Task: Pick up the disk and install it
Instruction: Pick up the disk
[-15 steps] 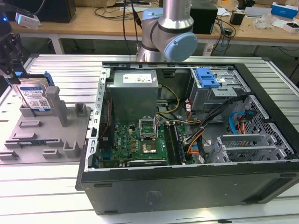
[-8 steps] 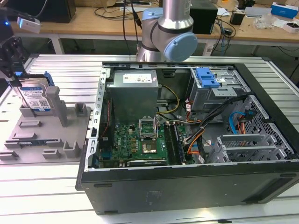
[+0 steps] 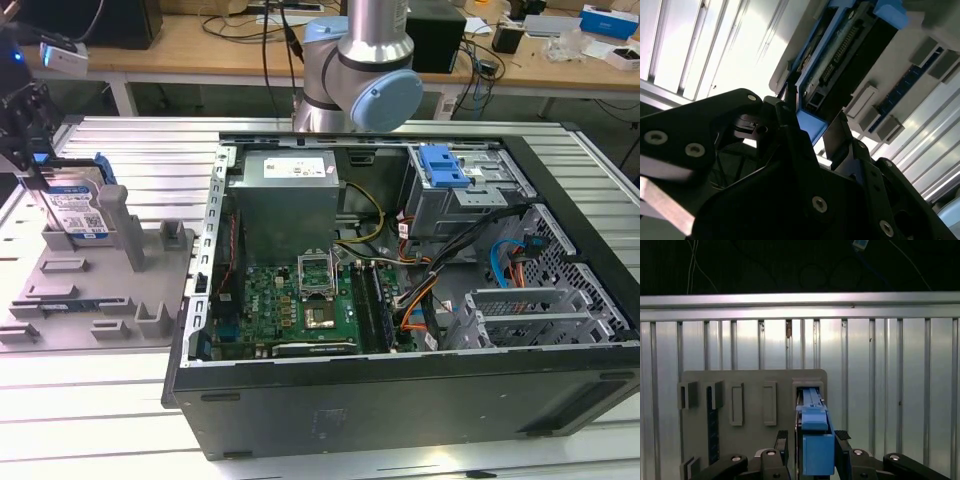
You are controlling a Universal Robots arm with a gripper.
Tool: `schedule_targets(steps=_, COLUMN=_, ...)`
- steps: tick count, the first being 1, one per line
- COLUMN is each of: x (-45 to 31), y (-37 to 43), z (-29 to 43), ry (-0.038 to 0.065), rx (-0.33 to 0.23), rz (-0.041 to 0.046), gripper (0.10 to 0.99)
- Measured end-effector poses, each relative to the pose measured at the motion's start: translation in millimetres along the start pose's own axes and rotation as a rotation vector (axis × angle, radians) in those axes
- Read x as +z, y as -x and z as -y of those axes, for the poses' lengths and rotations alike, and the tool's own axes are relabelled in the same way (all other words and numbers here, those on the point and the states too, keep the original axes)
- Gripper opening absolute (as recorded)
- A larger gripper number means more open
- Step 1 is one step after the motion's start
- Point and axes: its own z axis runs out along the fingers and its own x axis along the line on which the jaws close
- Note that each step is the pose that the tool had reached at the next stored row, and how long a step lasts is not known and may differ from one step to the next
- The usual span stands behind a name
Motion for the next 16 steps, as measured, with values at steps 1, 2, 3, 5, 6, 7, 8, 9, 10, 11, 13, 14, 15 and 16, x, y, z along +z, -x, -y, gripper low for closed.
schedule_targets(steps=1, x=0.6, y=0.0, z=0.0, ry=0.000, rx=0.000, rz=0.0000, gripper=0.482)
schedule_targets(steps=2, x=0.9, y=0.0, z=0.0, ry=0.000, rx=0.000, rz=-0.0001, gripper=0.482)
schedule_targets(steps=3, x=1.4, y=0.0, z=0.0, ry=0.000, rx=0.000, rz=0.0000, gripper=0.482)
schedule_targets(steps=5, x=2.2, y=0.1, z=0.0, ry=0.000, rx=0.000, rz=-0.0001, gripper=0.482)
schedule_targets(steps=6, x=2.6, y=0.1, z=0.0, ry=0.000, rx=0.000, rz=0.0000, gripper=0.482)
schedule_targets(steps=7, x=3.4, y=0.1, z=0.0, ry=0.000, rx=0.000, rz=0.0000, gripper=0.467)
schedule_targets(steps=8, x=4.0, y=0.1, z=0.0, ry=0.000, rx=0.000, rz=0.0000, gripper=0.467)
schedule_targets(steps=9, x=4.5, y=0.1, z=0.0, ry=0.000, rx=0.000, rz=0.0000, gripper=0.396)
schedule_targets(steps=10, x=4.8, y=0.1, z=-0.1, ry=0.000, rx=0.000, rz=0.0000, gripper=0.396)
schedule_targets(steps=11, x=5.0, y=0.2, z=-0.1, ry=0.000, rx=0.000, rz=0.0000, gripper=0.396)
schedule_targets(steps=13, x=5.1, y=0.2, z=-0.1, ry=0.000, rx=0.000, rz=0.0000, gripper=0.396)
schedule_targets(steps=14, x=5.2, y=0.1, z=0.0, ry=0.000, rx=0.000, rz=0.0000, gripper=0.396)
schedule_targets(steps=15, x=5.2, y=0.2, z=-0.1, ry=0.000, rx=0.000, rz=0.0000, gripper=0.396)
schedule_targets(steps=16, x=5.4, y=0.2, z=-0.1, ry=0.000, rx=0.000, rz=0.0000, gripper=0.396)
